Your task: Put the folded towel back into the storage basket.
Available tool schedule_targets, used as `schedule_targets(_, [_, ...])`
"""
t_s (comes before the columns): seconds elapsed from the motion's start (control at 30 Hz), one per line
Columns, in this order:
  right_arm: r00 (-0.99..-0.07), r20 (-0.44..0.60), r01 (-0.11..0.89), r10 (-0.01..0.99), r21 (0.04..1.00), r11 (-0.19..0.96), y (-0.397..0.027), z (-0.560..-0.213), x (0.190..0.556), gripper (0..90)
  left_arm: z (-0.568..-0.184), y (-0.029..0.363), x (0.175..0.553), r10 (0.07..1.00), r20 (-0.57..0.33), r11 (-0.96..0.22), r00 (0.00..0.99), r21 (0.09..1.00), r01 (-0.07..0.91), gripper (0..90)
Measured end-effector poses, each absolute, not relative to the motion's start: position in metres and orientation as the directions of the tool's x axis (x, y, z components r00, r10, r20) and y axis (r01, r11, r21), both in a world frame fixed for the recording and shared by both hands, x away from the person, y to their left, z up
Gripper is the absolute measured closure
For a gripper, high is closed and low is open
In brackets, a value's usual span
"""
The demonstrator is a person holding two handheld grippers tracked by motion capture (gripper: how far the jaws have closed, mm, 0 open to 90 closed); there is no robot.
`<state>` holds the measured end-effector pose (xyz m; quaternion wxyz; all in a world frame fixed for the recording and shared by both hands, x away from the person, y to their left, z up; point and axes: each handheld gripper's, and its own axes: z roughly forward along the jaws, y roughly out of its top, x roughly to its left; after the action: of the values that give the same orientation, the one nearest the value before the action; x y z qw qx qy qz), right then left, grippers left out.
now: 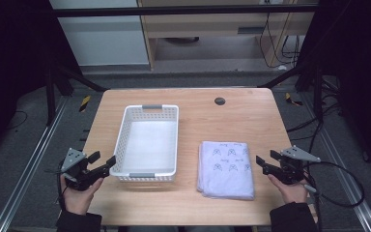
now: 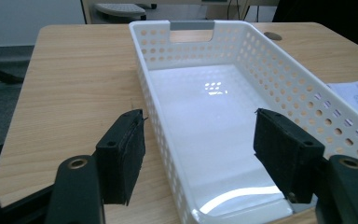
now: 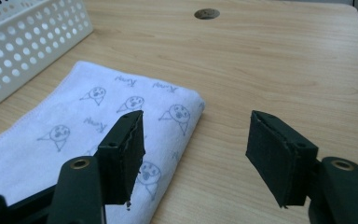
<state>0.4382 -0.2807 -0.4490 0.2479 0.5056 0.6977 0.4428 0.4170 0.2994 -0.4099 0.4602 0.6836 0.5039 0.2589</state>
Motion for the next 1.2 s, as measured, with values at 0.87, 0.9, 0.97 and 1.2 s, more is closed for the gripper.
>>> schedule_targets(0.87, [-0.394, 0.101, 0.431, 0.913, 0.898, 0.087, -0.272, -0.408, 0.449, 37.1, -0.384, 0.222, 0.433, 0.878, -0.056, -0.158, 0.476, 0.904, 0.396, 33.1])
schedule_targets(0.9, [-0.395, 0.101, 0.43, 0.913, 0.899, 0.086, -0.271, -0.407, 0.449, 37.3, -0.383, 0.218, 0.434, 0.875, -0.057, -0.159, 0.481, 0.905, 0.395, 33.2])
schedule_targets(0.97, [-0.398, 0.1, 0.427, 0.912, 0.9, 0.088, -0.27, -0.402, 0.451, 37.2, -0.383, 0.212, 0.434, 0.871, -0.056, -0.162, 0.488, 0.905, 0.394, 33.5])
schedule_targets(1.2, [-0.403, 0.091, 0.41, 0.911, 0.908, 0.091, -0.266, -0.393, 0.454, 37.2, -0.38, 0.186, 0.437, 0.848, -0.051, -0.183, 0.528, 0.907, 0.381, 33.9])
